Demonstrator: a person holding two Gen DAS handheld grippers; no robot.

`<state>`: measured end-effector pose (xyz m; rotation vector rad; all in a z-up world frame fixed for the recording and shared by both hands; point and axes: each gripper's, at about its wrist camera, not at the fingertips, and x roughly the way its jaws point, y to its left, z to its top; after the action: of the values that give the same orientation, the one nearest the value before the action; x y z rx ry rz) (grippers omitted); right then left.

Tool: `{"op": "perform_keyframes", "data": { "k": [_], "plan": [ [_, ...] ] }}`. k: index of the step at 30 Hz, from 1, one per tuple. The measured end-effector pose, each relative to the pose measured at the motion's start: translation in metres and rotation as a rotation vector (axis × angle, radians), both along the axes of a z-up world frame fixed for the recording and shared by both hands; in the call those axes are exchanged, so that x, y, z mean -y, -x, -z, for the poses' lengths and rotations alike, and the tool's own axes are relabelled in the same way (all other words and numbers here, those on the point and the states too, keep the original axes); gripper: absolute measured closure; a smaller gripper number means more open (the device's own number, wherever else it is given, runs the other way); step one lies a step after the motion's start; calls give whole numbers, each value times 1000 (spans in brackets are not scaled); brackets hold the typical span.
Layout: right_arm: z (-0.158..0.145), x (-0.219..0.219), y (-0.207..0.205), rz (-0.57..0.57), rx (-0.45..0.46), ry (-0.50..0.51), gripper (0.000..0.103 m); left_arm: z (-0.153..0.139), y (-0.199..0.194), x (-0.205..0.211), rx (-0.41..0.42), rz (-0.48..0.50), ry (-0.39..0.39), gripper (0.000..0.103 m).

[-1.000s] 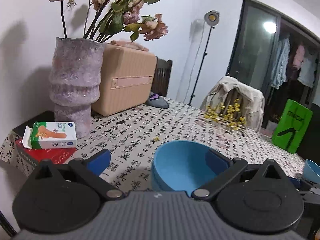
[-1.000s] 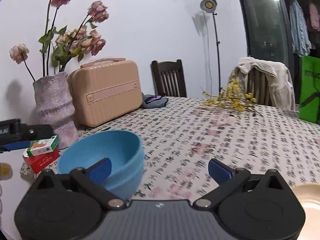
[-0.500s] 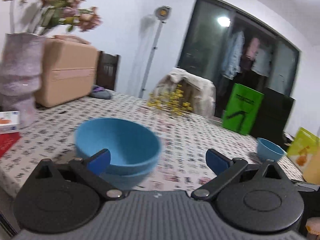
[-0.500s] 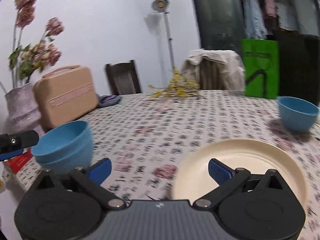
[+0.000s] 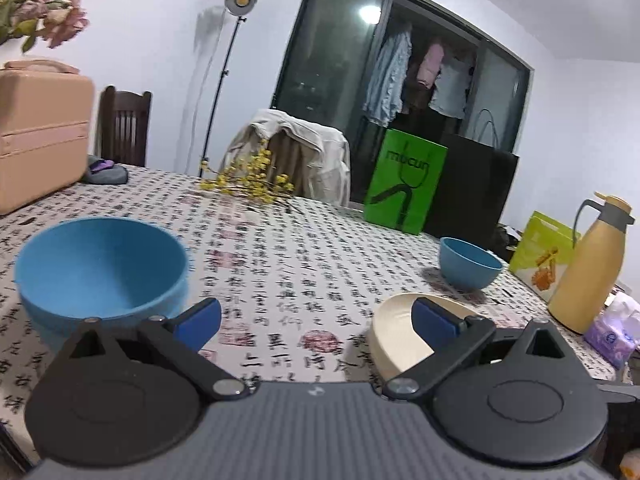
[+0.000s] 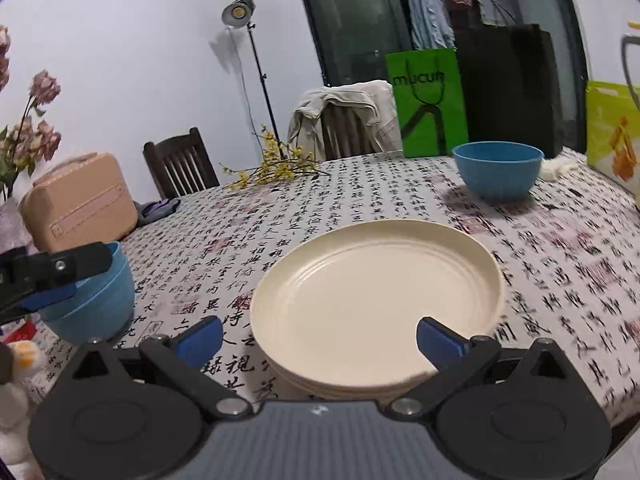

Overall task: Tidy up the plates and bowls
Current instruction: 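Withdraw both grippers from the stacked bowls back toward the cream plate, then move both grippers toward the last blue bowl near the yellow thermos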

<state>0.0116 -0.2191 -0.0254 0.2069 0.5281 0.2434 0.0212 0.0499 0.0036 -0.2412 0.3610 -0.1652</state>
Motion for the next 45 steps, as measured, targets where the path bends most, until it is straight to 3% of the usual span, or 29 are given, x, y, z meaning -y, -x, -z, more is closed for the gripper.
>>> {"op": "perform_keyframes", "data": {
  "k": [17, 24, 30, 35, 45],
  "plan": [
    [-5, 30, -5, 65, 83, -28, 0, 3, -30, 16, -69, 34, 55, 0],
    [5, 45, -15, 67, 77, -42, 0, 4, -34, 28, -56, 3, 37, 0],
    [9, 62, -26, 84, 118, 0, 0, 0, -43, 46, -36, -19, -20, 0],
    [12, 83, -45, 93, 94, 4, 0, -4, -57, 58, -43, -29, -63, 0],
    [-5, 129, -80, 132, 116, 66, 0, -24, -97, 87, -53, 21, -79, 0]
  ]
}}
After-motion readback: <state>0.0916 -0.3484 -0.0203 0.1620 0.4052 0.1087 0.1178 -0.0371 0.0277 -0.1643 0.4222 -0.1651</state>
